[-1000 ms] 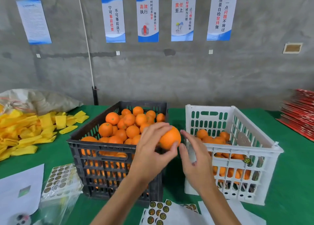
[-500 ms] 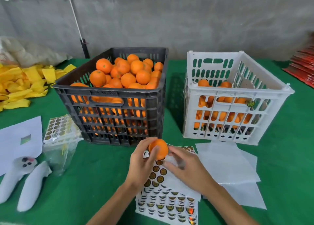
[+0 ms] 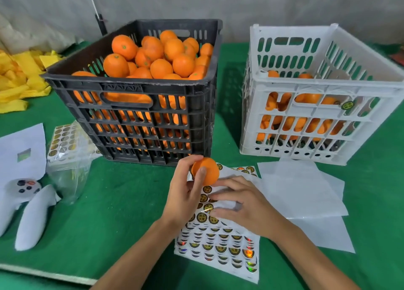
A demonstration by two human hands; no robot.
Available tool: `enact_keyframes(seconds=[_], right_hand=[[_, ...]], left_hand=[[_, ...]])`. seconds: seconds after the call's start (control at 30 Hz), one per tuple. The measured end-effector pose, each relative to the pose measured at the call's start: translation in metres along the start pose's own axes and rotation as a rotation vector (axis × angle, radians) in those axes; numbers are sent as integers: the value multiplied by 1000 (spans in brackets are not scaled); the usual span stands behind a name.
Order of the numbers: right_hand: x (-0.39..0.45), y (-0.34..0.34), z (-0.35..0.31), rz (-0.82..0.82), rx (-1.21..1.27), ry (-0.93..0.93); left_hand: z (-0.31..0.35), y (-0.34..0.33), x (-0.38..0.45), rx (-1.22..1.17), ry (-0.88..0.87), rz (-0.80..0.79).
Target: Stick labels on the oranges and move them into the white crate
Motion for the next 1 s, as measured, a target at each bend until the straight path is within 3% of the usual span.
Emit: enact_keyframes(seconds=[0.27, 0.5, 0.77, 1.0], right_hand=[[3, 4, 1, 52, 103, -50], [3, 3, -11, -15, -90, 76], [7, 5, -26, 31, -238, 201], [2, -4, -11, -44, -100, 59]], left_hand=[[-2, -4, -1, 173, -40, 0], [1, -7, -4, 249, -87, -12], [-1, -6, -3, 242, -55, -5], [-6, -2, 0, 225, -10, 14]])
Point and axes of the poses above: each hand's wrist, its own x-axis towards the middle knuckle, its own y-axis out of the back of the hand, z = x × y, the point moved 9 cm from there along x, towards the middle knuckle, and after that the axes turned 11 degrees about y, right-handed, at the moved point
